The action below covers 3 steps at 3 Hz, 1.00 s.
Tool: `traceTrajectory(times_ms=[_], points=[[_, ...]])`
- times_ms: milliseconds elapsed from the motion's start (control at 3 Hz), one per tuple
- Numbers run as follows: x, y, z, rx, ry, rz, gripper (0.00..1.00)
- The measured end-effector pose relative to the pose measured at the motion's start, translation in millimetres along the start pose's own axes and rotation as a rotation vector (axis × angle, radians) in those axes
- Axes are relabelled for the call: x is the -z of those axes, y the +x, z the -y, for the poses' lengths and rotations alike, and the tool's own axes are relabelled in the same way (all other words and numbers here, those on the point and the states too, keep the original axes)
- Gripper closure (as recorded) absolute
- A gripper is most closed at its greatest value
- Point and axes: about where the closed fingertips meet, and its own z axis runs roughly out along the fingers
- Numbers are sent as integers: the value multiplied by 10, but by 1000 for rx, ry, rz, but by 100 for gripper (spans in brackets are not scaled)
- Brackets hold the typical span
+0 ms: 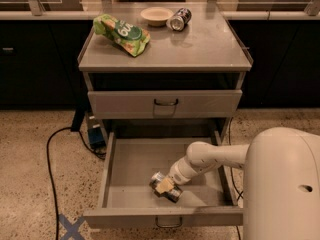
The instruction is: Place redbull can into middle drawer
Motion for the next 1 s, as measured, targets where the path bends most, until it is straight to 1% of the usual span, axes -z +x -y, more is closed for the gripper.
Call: traceTrajectory(times_ms=[333,667,1000], points=[[0,0,0,0,0,0,100],[-58,-48,158,13,1,-8,100],[-271,3,512,9,-3,-31,100]])
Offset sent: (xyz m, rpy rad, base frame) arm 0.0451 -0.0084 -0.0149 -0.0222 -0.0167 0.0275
